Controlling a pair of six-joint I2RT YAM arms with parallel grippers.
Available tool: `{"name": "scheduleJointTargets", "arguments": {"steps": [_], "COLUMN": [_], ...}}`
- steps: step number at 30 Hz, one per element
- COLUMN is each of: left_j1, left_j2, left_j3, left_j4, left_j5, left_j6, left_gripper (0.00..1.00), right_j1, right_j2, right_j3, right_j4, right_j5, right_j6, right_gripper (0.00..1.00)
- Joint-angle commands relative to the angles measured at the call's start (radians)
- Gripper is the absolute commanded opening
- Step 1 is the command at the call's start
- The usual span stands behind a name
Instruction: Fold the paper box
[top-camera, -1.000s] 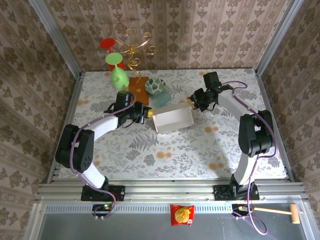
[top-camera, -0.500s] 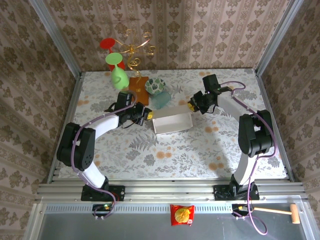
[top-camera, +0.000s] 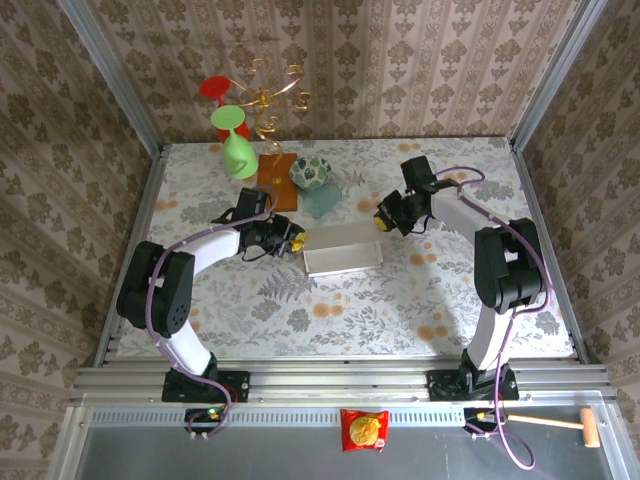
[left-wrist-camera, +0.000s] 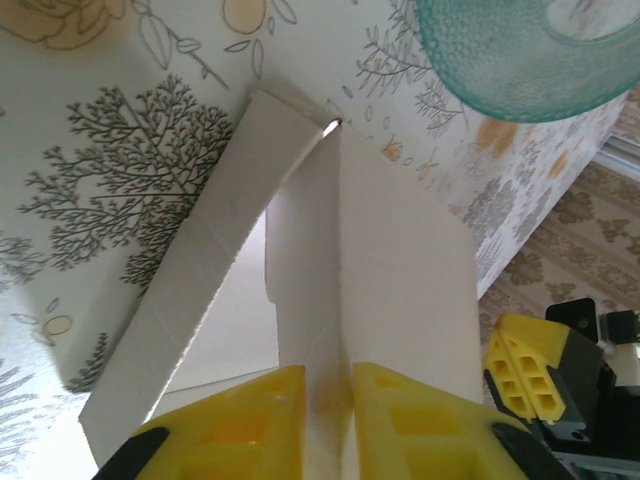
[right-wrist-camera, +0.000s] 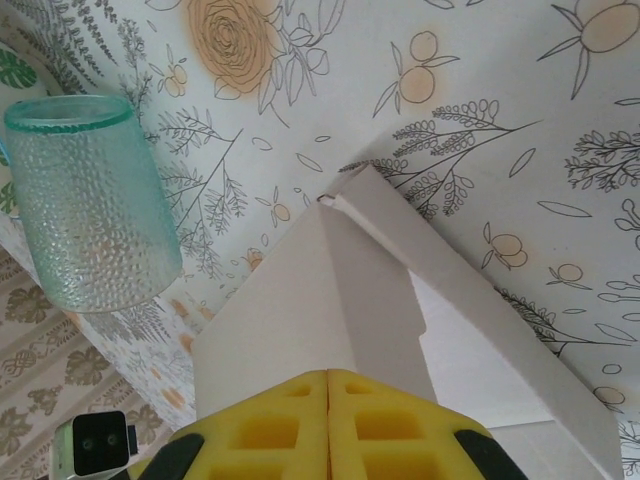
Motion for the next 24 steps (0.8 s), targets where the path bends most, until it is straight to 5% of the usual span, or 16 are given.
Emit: {"name": "scheduleJointTargets", "arguments": {"steps": [1, 7, 24], "left_j1": [0.000, 0.002, -0.021], "left_j2": [0.001, -0.001, 0.025], "left_j3": [0.056, 0.102, 0.111], "left_j4": [-0.122, -0.264, -0.320], "left_j5": [-0.016, -0.045, -0.092], "left_j6": [0.099, 0.211, 0.358], "left_gripper": [0.25, 0.29, 0.28], "right_j1": [0.005, 0.008, 0.029], "right_j2": [0.006, -0.002, -0.017], "right_j3": [-0.019, -0.036, -0.061], "right_j4": [-0.003, -0.008, -0.028], "right_j5": [-0.008, -0.002, 0.021], "right_j6": [-0.030, -0.044, -0.079], "right_gripper": [0.08, 0.07, 0.05]}}
